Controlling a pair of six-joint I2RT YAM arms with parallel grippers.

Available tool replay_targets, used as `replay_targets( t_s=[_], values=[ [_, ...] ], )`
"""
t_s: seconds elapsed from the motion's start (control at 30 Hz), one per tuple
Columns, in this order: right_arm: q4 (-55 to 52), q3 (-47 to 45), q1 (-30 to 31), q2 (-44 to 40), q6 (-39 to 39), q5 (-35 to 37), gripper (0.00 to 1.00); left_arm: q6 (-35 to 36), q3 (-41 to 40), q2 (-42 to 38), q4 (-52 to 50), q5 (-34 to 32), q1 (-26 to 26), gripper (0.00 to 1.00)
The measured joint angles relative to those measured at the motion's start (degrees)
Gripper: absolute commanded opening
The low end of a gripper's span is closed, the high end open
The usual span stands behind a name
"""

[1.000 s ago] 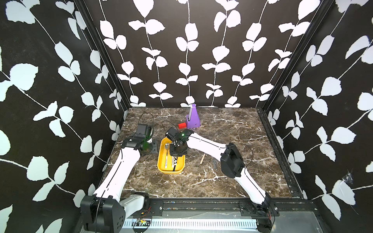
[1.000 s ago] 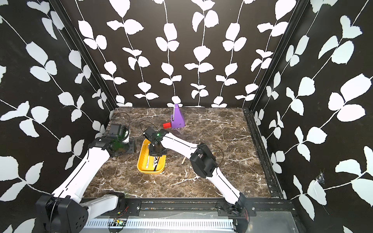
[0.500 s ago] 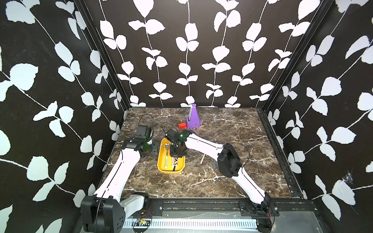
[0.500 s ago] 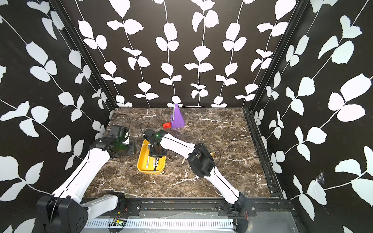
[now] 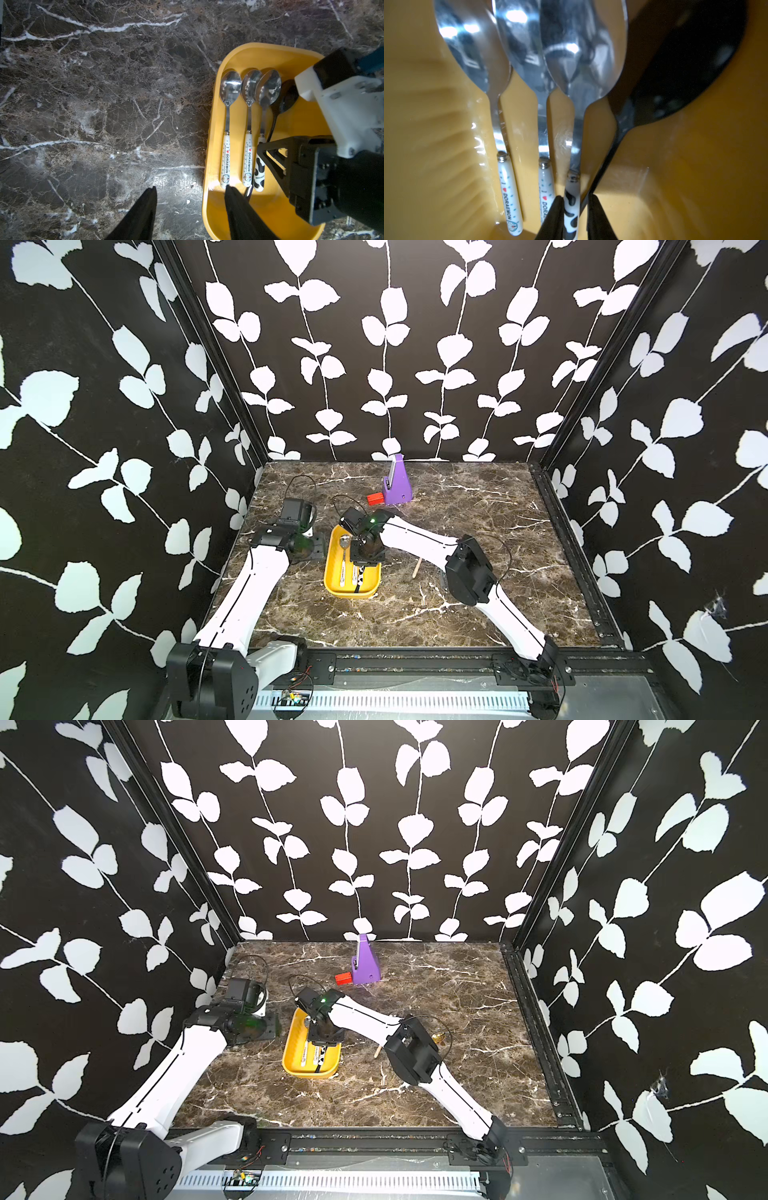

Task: Put the spoon into the storage box
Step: Place the spoon in the storage box, then pick up the spoon from the center of the board.

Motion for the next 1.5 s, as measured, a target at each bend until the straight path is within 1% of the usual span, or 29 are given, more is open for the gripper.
replay_targets(
  t_s=[0.2, 0.3, 0.4, 0.47, 0.6, 0.7, 0.8, 0.9, 1.0, 1.17, 1.27, 1.33, 1.5],
  values=[
    [0.0, 0.0, 0.0, 0.0, -0.4, 0.3, 0.25, 0.0, 0.0, 0.0, 0.0, 0.0, 0.0, 0.58],
    [0.0, 0.0, 0.0, -0.3, -1.6, 1.8, 0.26, 0.0, 0.0, 0.0, 0.0, 0.4, 0.0, 0.58],
    [0.7, -1.1, 0.0, -2.5, -3.2, 4.7, 0.29, 0.0, 0.3, 0.0, -0.1, 1.6, 0.0, 0.58],
    [2.1, -3.8, 0.0, -5.9, -4.7, 7.3, 0.31, 0.0, 1.0, 0.0, -0.4, 2.6, 0.0, 0.58],
    [5.5, -10.5, -0.7, -15.5, -8.0, 13.0, 0.33, -0.2, 3.0, -0.4, -0.7, 5.4, 0.0, 0.57],
    [9.6, -18.5, -3.2, -24.5, -9.5, 15.8, 0.34, -0.9, 4.1, -0.9, -0.7, 7.3, -1.1, 0.57],
    [14.6, -29.4, -8.5, -33.2, -10.1, 17.4, 0.35, -1.6, 6.5, -0.3, -0.9, 7.3, -5.9, 0.57],
    [18.6, -40.0, -14.9, -39.6, -10.8, 18.2, 0.36, -2.4, 10.0, 2.3, -0.6, 7.2, -11.9, 0.57],
    [20.6, -48.9, -21.3, -43.7, -11.4, 19.5, 0.36, -3.3, 12.9, 7.0, 0.5, 6.6, -18.2, 0.57],
    [22.6, -61.9, -29.1, -49.8, -12.0, 19.8, 0.36, -4.7, 18.7, 19.8, 2.4, 5.4, -30.0, 0.56],
    [24.1, -68.1, -33.3, -53.7, -11.7, 19.2, 0.37, -5.1, 22.6, 27.9, 3.4, 5.3, -35.2, 0.56],
    [24.9, -70.7, -35.7, -55.3, -11.6, 18.7, 0.37, -5.2, 24.9, 32.5, 3.8, 5.4, -37.7, 0.56],
    [26.1, -73.3, -39.4, -56.2, -11.8, 17.6, 0.37, -5.6, 30.3, 43.1, 4.5, 5.8, -41.1, 0.55]
  ],
)
